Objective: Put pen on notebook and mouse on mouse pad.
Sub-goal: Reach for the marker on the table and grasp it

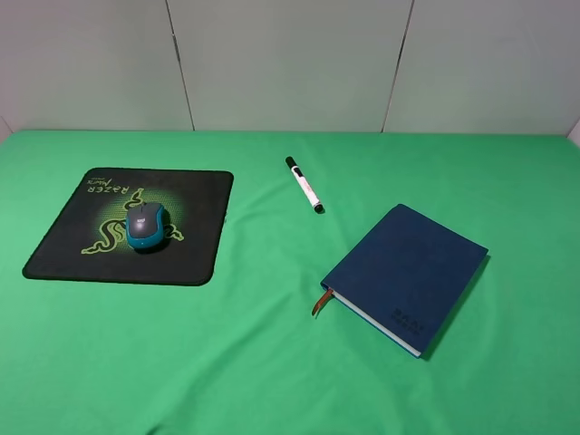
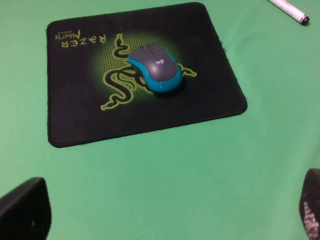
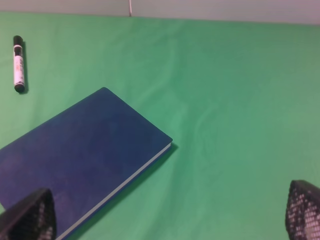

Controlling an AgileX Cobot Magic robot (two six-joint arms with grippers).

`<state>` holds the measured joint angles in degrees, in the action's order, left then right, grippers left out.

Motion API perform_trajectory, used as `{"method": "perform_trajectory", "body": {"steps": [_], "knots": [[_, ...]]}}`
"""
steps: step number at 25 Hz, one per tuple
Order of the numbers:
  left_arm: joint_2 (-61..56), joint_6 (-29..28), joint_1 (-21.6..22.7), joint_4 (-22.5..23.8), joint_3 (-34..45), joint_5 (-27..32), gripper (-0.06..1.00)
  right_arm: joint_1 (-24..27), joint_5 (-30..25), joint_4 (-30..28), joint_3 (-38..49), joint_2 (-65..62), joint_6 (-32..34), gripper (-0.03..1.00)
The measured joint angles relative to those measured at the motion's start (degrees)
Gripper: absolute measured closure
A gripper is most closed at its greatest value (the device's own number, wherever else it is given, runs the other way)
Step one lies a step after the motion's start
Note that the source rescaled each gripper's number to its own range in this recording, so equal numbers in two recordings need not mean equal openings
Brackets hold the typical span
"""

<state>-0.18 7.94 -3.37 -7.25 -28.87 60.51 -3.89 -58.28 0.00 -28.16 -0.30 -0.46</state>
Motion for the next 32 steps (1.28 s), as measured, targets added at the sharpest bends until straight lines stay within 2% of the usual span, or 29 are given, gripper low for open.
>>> {"method": "perform_trajectory", "body": {"steps": [9,11,17,26,30,32], "knots": [[0.0,0.1,0.0,0.0,0.0,0.0,-0.05,0.0,0.2,0.0,-0.5,0.7,0.5,-0.03],[0.0,0.1,0.0,0.0,0.0,0.0,-0.05,0.0,1.8,0.0,-2.5,4.1,0.5,-0.03],[0.0,0.1,0.0,0.0,0.0,0.0,-0.05,0.0,7.4,-0.3,-12.0,23.6,-0.7,-0.03],[0.0,0.1,0.0,0.1,0.0,0.0,-0.05,0.0,8.7,0.0,-27.3,54.8,-6.3,-0.03],[0.0,0.1,0.0,0.1,0.0,0.0,-0.05,-0.3,10.6,1.0,-32.2,63.2,-7.8,-0.03],[0.0,0.1,0.0,0.1,0.0,0.0,-0.05,-2.2,11.2,1.0,-34.2,67.0,-8.5,-0.03]]}}
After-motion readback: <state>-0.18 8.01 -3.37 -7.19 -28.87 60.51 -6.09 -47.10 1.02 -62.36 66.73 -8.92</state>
